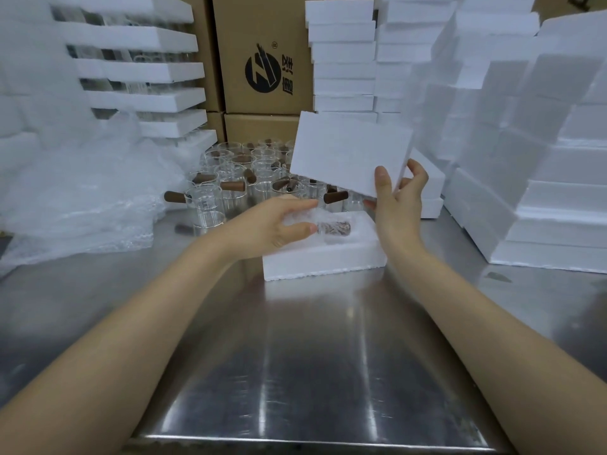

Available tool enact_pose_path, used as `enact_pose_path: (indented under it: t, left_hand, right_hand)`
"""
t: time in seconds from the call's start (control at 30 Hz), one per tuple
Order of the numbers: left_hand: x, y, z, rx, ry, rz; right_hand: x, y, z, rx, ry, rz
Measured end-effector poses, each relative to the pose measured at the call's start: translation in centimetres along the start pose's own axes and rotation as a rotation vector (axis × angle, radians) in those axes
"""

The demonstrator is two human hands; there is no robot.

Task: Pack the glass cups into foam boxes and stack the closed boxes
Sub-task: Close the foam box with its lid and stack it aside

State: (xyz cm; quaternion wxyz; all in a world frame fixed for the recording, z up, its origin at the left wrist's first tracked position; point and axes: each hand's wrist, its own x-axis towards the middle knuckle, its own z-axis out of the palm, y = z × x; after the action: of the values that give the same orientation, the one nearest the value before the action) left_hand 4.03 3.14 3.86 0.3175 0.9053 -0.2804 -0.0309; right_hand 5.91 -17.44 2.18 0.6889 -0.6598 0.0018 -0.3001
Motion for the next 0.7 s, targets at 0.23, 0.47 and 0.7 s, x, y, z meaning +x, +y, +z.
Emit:
enact_pose_path:
  t: [0.23,0.47,0.7]
  left_hand:
    - [-0.8,-1.5,-1.5,-0.152,-0.156,-0.052]
    - [-0.3,-3.5,-1.5,-0.098,-0.028,-0.083]
    - [0.5,-2.1,-2.0,-0.409,0.314,-0.006]
  right_hand:
    - [0.9,-0.3,-0.6,-0.017,0.054,-0.019]
    - [1.7,-1.9,-1.4,0.421,0.067,0.269]
    - [1.3,-3.0,-1.2,0.211,-0.189,0.390]
